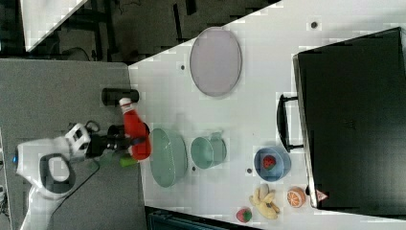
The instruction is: Pick ketchup from strainer and place it on the table
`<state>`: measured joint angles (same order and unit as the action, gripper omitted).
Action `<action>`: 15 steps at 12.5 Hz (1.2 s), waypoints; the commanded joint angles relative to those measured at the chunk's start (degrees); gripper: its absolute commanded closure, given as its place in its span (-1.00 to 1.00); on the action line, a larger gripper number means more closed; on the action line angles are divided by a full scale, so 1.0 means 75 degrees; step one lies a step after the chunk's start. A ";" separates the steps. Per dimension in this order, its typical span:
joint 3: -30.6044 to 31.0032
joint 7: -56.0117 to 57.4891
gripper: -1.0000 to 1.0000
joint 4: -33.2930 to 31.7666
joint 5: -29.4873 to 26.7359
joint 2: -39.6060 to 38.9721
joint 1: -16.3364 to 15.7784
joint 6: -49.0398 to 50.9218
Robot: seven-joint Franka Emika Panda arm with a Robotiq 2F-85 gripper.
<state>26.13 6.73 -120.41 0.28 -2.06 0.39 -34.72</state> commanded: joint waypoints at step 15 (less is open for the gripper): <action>-0.3095 0.2982 -0.25 -0.1707 -0.0071 -0.2034 0.0998 -0.2451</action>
<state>2.36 27.01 -132.50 -0.17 -17.95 9.39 -52.18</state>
